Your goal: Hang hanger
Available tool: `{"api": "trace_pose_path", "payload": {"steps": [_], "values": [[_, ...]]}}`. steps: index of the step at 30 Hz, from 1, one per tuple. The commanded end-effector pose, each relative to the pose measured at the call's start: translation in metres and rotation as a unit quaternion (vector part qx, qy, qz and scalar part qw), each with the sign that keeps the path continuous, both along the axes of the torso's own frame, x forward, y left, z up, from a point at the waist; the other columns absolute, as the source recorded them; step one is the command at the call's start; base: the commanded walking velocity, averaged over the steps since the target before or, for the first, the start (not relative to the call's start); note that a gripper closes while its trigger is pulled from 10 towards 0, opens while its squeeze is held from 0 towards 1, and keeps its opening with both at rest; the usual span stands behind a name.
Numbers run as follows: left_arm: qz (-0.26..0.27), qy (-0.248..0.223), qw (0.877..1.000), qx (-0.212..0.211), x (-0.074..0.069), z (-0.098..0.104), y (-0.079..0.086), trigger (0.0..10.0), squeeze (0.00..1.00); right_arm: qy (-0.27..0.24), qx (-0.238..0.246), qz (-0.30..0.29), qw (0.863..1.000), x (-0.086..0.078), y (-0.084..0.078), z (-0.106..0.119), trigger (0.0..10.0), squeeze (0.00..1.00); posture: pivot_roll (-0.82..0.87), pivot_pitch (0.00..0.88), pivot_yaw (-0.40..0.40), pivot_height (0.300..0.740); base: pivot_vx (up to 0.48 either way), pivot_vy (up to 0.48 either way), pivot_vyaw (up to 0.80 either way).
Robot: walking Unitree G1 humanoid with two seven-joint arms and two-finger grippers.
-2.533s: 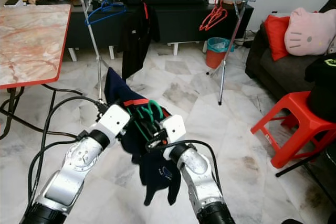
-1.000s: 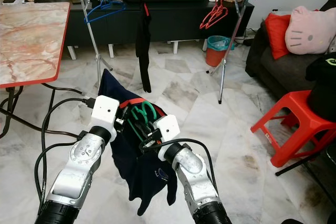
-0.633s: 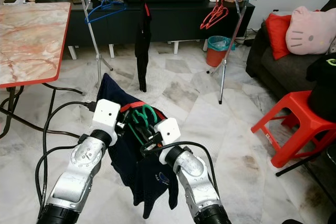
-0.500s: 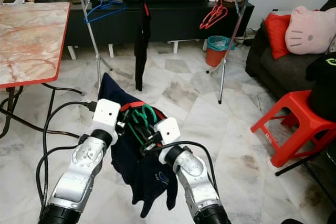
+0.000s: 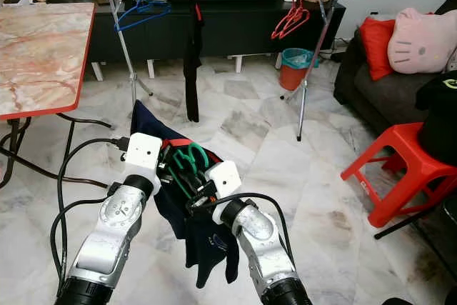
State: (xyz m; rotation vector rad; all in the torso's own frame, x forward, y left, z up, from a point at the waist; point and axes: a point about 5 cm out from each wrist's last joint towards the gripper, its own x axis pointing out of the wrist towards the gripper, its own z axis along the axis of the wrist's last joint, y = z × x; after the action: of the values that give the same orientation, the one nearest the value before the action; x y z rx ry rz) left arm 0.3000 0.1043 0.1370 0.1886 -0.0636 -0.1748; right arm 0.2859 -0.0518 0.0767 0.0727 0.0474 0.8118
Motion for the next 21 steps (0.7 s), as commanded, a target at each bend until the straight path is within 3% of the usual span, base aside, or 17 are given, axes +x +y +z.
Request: {"api": "trace_pose_path", "payload": {"steps": [1,21], "values": [[-0.013,-0.011,1.0,0.0,0.0018,0.0041,-0.0052,0.0,0.0,-0.027,0.001,0.013,1.0,0.0039,0.0057,0.0128,10.0,0.0,0.17,0.0,-0.089,0.74,0.0,0.0,0.0],[-0.027,-0.012,0.999,0.024,-0.0009,0.0013,-0.003,0.0,0.0,-0.026,-0.007,0.011,1.0,0.0044,0.0059,0.011,10.0,0.0,0.17,0.0,-0.091,0.74,0.0,0.0,0.0]]}}
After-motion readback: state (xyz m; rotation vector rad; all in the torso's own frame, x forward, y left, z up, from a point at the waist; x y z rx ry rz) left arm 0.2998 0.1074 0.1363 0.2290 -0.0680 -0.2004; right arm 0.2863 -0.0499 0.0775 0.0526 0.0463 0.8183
